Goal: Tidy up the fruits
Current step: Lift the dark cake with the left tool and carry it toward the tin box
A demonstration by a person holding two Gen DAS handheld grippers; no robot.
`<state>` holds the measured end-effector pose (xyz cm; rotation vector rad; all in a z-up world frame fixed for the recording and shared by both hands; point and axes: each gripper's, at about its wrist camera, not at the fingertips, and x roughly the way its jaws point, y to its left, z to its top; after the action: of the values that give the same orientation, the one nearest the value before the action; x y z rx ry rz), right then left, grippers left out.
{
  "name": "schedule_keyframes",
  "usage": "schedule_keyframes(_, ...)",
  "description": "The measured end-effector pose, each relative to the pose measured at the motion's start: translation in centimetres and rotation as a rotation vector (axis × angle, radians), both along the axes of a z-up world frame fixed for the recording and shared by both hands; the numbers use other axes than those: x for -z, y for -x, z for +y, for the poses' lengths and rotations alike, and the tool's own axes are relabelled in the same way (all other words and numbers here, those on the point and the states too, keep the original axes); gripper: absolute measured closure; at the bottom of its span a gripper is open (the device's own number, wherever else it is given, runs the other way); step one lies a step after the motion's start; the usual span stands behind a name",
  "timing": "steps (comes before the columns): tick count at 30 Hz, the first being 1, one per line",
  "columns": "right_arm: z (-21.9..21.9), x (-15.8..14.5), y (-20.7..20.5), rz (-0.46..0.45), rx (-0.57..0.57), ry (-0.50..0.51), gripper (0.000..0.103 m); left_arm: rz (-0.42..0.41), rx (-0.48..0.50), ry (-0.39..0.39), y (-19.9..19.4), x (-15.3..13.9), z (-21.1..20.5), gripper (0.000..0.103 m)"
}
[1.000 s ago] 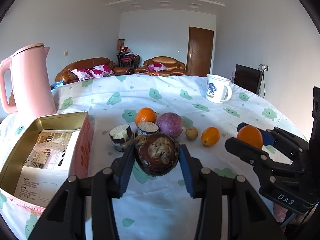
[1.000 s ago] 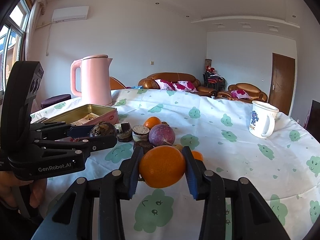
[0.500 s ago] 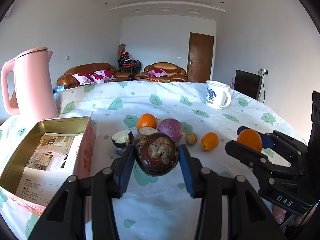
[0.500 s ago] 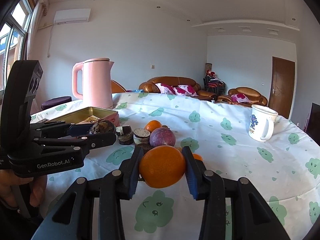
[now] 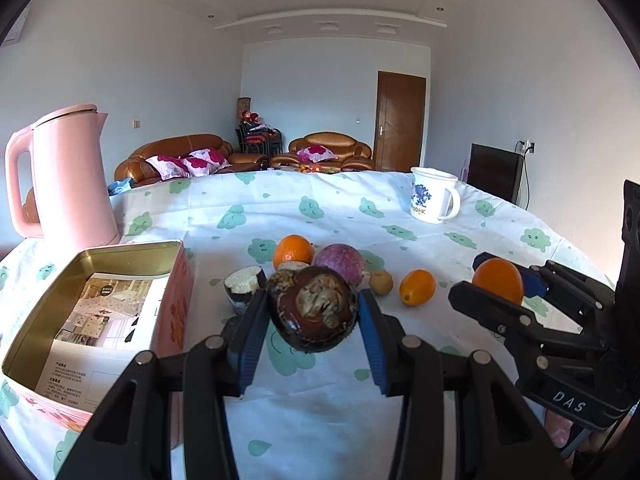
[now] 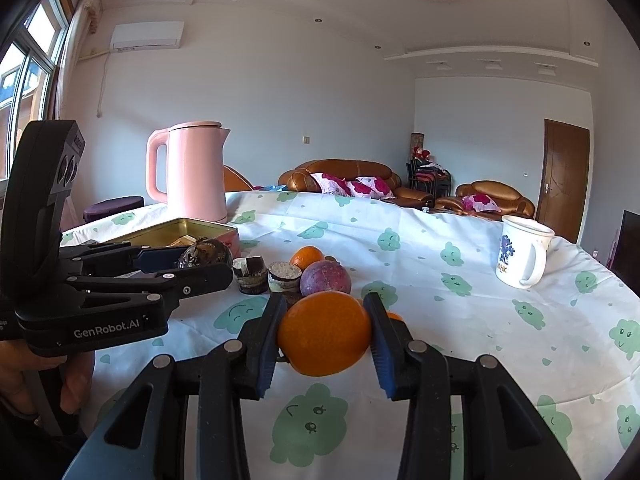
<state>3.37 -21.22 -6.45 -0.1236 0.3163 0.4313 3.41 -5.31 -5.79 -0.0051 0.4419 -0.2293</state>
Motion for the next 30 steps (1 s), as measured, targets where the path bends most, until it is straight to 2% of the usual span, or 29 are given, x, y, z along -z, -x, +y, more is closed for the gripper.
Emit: schedule_keyframes(30, -0.1, -0.1, 0.8, -0.066, -0.022, -0.007, 0.061, -0.116, -0.03, -0.053, 1.7, -0.5, -0.4, 0.057)
